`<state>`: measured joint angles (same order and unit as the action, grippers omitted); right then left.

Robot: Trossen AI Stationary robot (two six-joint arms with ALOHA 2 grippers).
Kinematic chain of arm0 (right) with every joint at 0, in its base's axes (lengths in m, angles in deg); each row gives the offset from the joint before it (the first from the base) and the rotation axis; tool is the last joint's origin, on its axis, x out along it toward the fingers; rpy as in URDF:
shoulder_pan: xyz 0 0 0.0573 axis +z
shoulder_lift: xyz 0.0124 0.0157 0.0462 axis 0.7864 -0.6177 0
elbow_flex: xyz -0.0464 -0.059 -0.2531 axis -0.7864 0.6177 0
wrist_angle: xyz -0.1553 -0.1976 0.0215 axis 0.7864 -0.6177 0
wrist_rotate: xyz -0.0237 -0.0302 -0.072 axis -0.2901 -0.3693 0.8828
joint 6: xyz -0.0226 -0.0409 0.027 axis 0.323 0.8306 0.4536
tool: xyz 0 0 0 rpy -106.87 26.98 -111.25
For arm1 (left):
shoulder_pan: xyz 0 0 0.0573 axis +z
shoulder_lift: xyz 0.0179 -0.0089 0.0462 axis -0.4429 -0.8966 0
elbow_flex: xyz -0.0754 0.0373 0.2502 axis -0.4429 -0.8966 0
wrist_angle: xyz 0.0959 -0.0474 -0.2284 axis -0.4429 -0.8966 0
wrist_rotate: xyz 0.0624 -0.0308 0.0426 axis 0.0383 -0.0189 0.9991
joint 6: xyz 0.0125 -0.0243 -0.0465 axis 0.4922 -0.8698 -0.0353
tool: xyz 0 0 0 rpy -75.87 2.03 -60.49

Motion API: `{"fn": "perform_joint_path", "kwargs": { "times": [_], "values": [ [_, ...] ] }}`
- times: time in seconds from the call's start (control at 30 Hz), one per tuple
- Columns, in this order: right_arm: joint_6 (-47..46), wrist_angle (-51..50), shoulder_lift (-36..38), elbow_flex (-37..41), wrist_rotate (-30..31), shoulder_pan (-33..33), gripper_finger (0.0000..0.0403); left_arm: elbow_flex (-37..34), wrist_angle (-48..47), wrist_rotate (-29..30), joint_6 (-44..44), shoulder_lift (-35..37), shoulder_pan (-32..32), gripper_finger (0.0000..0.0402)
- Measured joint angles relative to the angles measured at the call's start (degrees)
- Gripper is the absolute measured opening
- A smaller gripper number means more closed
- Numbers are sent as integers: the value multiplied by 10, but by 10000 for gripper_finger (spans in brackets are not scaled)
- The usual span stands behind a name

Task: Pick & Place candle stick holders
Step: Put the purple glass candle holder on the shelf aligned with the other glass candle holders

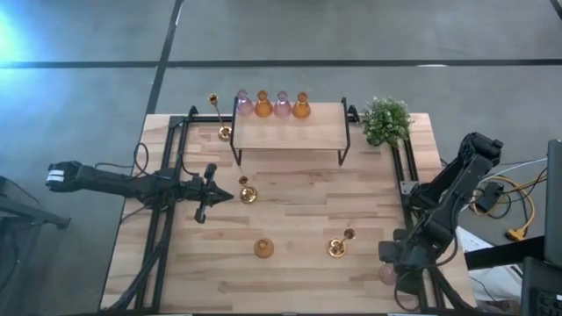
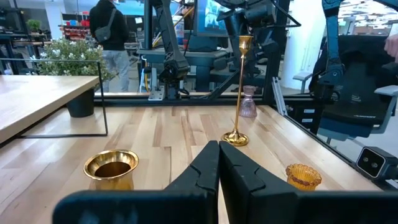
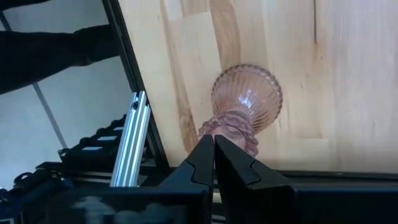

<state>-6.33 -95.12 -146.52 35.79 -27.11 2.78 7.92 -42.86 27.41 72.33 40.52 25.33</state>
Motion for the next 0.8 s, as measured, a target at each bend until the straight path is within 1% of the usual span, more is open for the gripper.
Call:
{"fn": "perform_joint_path", "kwargs": {
  "times": [0.43, 0.8],
  "values": [
    [-2, 7, -36, 0, -6, 13, 8, 0, 0, 0, 0, 0, 0, 14],
    [27, 9, -61, 12, -4, 12, 8, 0, 0, 0, 0, 0, 0, 14]
  ]
}}
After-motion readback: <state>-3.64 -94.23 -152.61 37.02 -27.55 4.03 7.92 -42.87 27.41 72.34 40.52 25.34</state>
